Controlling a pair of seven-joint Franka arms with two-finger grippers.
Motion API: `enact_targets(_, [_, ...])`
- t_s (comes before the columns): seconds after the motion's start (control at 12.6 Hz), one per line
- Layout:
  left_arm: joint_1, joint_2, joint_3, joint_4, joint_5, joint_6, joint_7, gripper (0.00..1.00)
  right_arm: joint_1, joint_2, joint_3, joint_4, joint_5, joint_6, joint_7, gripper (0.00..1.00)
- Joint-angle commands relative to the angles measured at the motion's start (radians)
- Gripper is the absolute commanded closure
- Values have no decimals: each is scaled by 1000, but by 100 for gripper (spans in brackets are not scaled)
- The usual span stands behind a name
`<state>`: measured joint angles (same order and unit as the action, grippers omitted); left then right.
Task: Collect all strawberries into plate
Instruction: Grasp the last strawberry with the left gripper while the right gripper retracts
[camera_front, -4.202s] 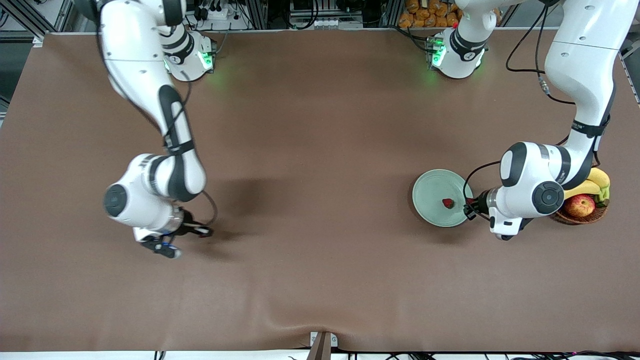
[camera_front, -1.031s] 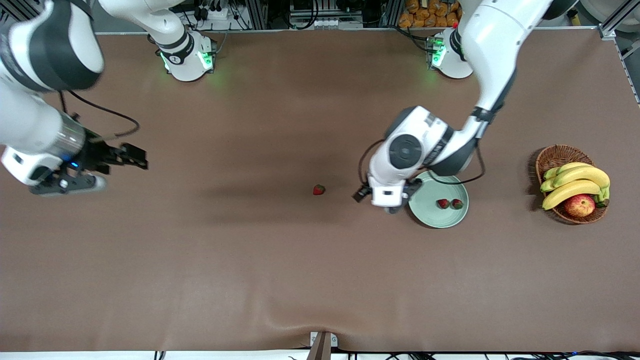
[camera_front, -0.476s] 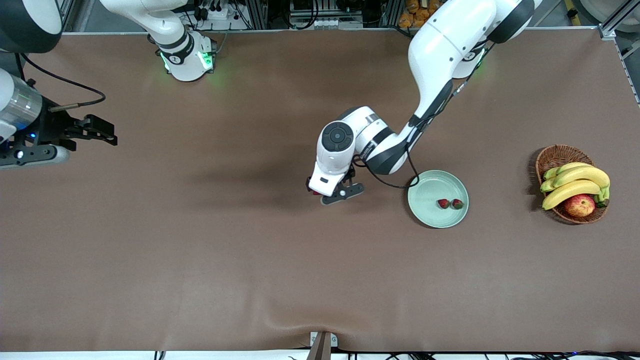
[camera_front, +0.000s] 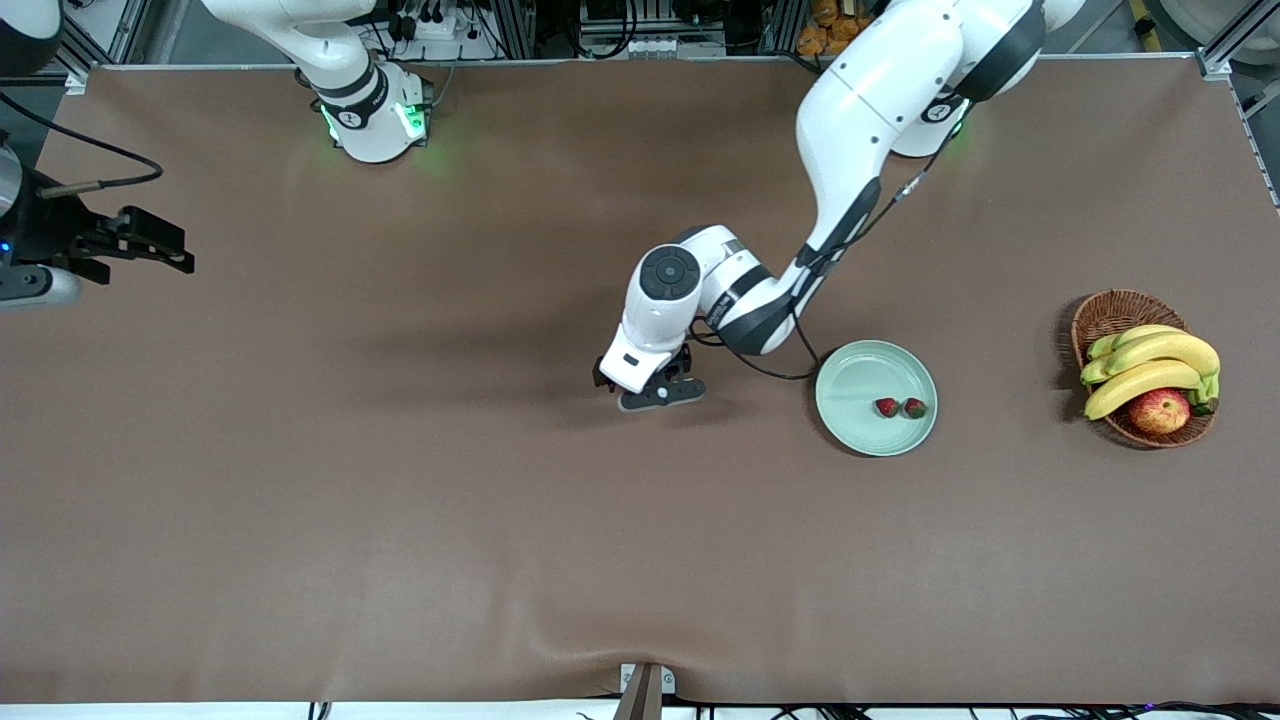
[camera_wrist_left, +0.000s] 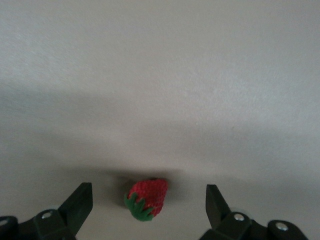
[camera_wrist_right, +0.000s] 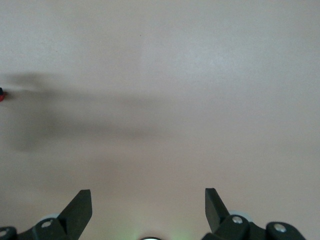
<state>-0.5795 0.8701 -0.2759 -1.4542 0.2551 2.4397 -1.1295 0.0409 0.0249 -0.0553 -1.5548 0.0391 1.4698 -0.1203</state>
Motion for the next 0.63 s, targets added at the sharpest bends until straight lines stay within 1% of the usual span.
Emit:
enact_targets(0.0, [-34, 12, 27, 28, 27, 7, -1, 0, -69, -16, 72, 4, -15, -25, 5, 0])
enact_targets(0.08, [-34, 12, 27, 28, 27, 7, 0, 0, -65, -29, 69, 4, -15, -23, 5, 0])
enact_targets(0.24, [-34, 12, 27, 26, 30, 5, 5, 29, -64, -33, 66, 4, -15, -25, 14, 0])
enact_targets(0.55, [-36, 17, 27, 20, 35, 1, 14, 29, -67, -36, 68, 2, -15, -26, 43, 0])
